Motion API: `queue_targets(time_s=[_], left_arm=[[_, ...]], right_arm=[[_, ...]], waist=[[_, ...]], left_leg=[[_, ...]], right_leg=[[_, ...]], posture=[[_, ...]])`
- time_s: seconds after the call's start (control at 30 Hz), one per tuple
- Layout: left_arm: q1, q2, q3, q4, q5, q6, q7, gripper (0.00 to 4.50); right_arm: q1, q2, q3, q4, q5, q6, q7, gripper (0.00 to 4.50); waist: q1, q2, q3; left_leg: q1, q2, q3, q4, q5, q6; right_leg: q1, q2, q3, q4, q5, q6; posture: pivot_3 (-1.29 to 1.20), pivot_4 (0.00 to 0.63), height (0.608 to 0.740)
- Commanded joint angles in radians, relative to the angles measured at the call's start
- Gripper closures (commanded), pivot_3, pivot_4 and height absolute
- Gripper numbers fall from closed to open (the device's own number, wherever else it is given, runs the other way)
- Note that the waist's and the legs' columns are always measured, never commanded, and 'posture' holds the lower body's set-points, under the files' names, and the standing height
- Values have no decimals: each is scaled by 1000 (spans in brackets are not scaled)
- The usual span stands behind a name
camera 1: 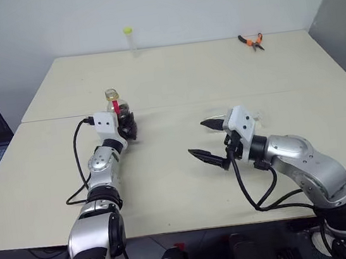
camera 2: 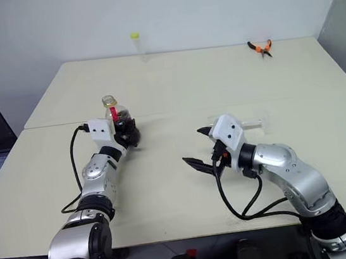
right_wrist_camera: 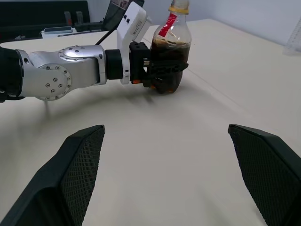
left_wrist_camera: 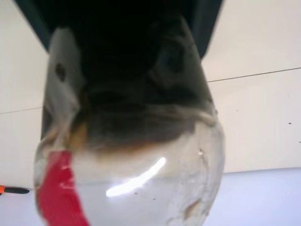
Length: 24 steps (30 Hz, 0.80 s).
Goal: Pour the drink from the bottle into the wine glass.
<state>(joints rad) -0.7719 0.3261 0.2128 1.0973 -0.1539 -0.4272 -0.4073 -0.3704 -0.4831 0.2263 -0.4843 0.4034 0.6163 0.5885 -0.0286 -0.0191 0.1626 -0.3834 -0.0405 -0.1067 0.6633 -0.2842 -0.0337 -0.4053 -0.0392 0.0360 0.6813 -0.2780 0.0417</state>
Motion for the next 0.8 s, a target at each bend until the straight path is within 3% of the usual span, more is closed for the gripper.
queue_targets(time_s=[0.03, 0.17, 0.33, 0.6, 0.8], left_arm=[[17, -9, 11, -8, -9, -19, -6, 1298], [61, -20, 26, -57, -34, -7, -18, 38], [152, -35, 24, -184, -50, 21, -27, 38], [433, -41, 10, -685, -83, 212, 6, 38], [721, -29, -36, -1097, -61, 418, 44, 38]], right_arm=[[-4, 3, -5, -37, -9, -19, 10, 0], [-9, 11, -11, -38, -15, -31, 9, 0], [2, 12, -24, -46, -23, -40, 12, 0], [104, -50, -102, -77, -70, -79, -18, 0], [216, -122, -139, -6, -326, -246, -145, 0]], waist=[[-1, 0, 0], [-1, 0, 0], [-2, 0, 0], [-1, 0, 0], [0, 0, -1]], left_leg=[[0, 0, 0, 0, 0, 0], [0, 0, 0, 0, 0, 0], [0, 0, 0, 0, 0, 0], [0, 0, 0, 0, 0, 0], [1, 1, 1, -1, -2, 3]], right_leg=[[0, 0, 0, 0, 0, 0], [0, 0, 0, 0, 0, 0], [0, 0, 0, 0, 0, 0], [0, -5, 2, -1, 0, 0], [0, -5, 3, -1, 0, 0]], posture=[[0, 150, 740], [0, 150, 740], [0, 150, 740], [0, 150, 740], [0, 150, 740]])
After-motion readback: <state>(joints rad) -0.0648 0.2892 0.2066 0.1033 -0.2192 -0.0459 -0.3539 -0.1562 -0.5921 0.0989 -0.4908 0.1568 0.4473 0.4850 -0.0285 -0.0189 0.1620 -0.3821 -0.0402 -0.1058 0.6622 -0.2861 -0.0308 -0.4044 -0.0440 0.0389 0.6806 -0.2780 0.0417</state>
